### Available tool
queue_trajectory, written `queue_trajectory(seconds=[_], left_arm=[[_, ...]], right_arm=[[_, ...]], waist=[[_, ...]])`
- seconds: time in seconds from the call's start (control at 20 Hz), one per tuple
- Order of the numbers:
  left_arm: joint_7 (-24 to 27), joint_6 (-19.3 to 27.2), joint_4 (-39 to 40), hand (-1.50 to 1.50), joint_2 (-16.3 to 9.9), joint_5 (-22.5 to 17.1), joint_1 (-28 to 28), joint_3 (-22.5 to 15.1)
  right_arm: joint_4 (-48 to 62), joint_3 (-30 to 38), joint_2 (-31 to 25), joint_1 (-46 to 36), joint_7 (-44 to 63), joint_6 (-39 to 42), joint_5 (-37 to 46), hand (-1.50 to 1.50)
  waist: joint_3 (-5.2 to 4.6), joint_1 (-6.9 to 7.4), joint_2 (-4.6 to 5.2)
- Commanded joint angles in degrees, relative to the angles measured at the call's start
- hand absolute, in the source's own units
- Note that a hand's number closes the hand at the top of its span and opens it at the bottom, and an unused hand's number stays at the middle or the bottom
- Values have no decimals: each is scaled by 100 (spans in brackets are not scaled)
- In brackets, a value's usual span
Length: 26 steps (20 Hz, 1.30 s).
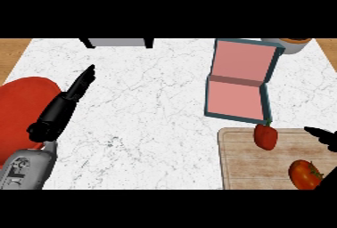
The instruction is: Pick the tomato from the cutting board and place it in the cardboard box
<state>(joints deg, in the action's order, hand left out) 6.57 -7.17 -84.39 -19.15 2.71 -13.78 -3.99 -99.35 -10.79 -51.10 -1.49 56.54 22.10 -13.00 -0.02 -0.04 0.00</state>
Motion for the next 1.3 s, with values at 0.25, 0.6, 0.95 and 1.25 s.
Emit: queue_trajectory(seconds=[0.25, 0.6, 0.95, 1.25], left_arm=[[-604, -9, -663, 0, 184, 143, 102, -57], [-332, -146, -283, 0, 296, 294, -30, 133], [13, -445, -284, 0, 217, 191, 414, 360], [-443, -370, -511, 0, 355, 389, 96, 297]], right_arm=[[156, -306, 364, 127, 553, 50, 642, -150], [333, -95, 698, 189, 304, 381, 768, -150], [236, -88, 910, 672, -1175, 113, 2074, 150], [-19, 139, 869, 915, -1744, 30, 2714, 150]], waist=[[1, 13, -6], [1, -5, 1], [1, -8, -4], [1, -50, -12]])
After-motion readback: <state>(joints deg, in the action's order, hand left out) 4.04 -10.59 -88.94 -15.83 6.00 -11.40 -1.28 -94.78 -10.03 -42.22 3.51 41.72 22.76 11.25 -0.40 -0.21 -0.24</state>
